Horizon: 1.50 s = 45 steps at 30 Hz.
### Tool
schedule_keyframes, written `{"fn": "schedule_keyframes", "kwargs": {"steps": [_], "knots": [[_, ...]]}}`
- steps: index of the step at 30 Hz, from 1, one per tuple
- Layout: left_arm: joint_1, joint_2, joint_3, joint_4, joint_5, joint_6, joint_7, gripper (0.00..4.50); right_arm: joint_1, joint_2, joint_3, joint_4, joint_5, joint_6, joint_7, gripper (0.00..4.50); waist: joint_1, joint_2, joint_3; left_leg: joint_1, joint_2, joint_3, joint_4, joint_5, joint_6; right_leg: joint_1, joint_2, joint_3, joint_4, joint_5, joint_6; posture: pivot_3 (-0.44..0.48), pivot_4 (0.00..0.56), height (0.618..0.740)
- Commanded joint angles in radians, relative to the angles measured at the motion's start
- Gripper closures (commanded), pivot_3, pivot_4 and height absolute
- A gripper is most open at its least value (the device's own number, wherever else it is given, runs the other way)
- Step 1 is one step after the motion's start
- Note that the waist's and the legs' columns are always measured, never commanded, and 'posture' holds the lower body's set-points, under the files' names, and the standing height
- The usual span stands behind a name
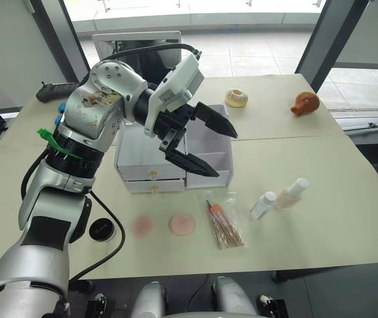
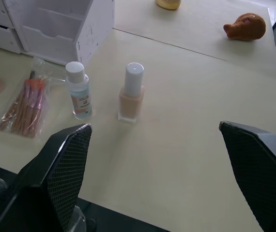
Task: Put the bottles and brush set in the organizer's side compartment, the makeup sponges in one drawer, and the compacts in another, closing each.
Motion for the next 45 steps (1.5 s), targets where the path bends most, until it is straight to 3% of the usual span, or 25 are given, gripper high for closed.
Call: {"fn": "schedule_keyframes", "kwargs": {"steps": [1,5,10,16,22,33,36,44,45], "knots": [[-0.006,0.044,0.039,-0.039,-0.016,0.040,-0.009,0.02,-0.012,-0.026,0.073,-0.016,0.047,-0.052,-0.093,0.00,0.003,0.000,0.000,0.000,0.000,0.000,0.000,0.000,0.000,0.000,0.000,0.000,0.000,0.000,0.000,0.000,0.150,0.740],[0.039,0.112,0.096,-0.120,-0.022,0.140,0.023,0.02,-0.111,-0.097,0.214,0.038,0.054,-0.082,-0.209,0.00,0.004,0.000,0.001,-0.001,0.000,0.000,0.000,0.000,0.000,0.001,-0.001,0.000,-0.001,0.000,0.000,0.000,0.150,0.740],[0.156,0.217,0.199,-0.265,-0.041,0.266,0.130,0.02,-0.239,-0.164,0.490,0.138,0.016,-0.073,-0.313,0.00,0.003,0.002,0.001,0.000,0.000,-0.001,0.000,0.000,0.001,0.001,0.000,-0.001,0.000,0.000,-0.001,0.000,0.150,0.740],[0.244,0.235,0.276,-0.400,-0.094,0.378,0.253,0.02,-0.359,-0.183,0.744,0.299,-0.141,-0.210,-0.348,0.00,0.013,0.000,0.001,0.001,-0.002,-0.004,0.002,0.000,0.001,0.001,0.000,-0.001,-0.002,0.000,0.000,0.000,0.150,0.740],[0.266,0.221,0.309,-0.421,-0.138,0.437,0.329,0.02,-0.405,-0.207,0.839,0.398,-0.216,-0.301,-0.312,0.00,0.014,0.000,0.001,0.001,-0.003,-0.005,0.002,0.000,0.001,0.002,0.000,0.000,-0.002,-0.001,0.000,0.000,0.150,0.740],[0.277,0.246,0.266,-0.410,-0.088,0.379,0.302,0.02,-0.513,-0.193,0.980,0.474,-0.272,-0.354,-0.321,0.00,0.006,0.000,0.001,0.001,-0.002,-0.006,0.002,0.000,0.001,0.002,0.001,-0.001,-0.002,-0.001,0.000,0.000,0.150,0.740],[0.274,0.248,0.262,-0.412,-0.088,0.373,0.299,0.00,-0.523,-0.198,0.998,0.493,-0.280,-0.351,-0.321,0.59,0.007,0.000,0.001,0.001,-0.002,-0.006,0.002,0.000,0.001,0.002,0.001,-0.001,-0.002,0.000,0.000,0.000,0.150,0.740],[0.250,0.253,0.249,-0.372,-0.057,0.342,0.272,0.00,-0.505,-0.176,1.026,0.541,-0.306,-0.389,-0.305,3.24,0.006,0.001,0.001,0.001,-0.002,-0.006,0.002,0.000,0.001,0.002,0.001,-0.001,-0.002,-0.001,0.000,0.000,0.150,0.740],[0.249,0.252,0.248,-0.368,-0.053,0.339,0.270,0.00,-0.504,-0.168,1.025,0.534,-0.300,-0.392,-0.307,3.24,0.006,0.000,0.001,0.001,-0.002,-0.006,0.002,0.000,0.001,0.002,0.001,-0.001,-0.002,-0.001,0.000,0.000,0.150,0.740]]}}
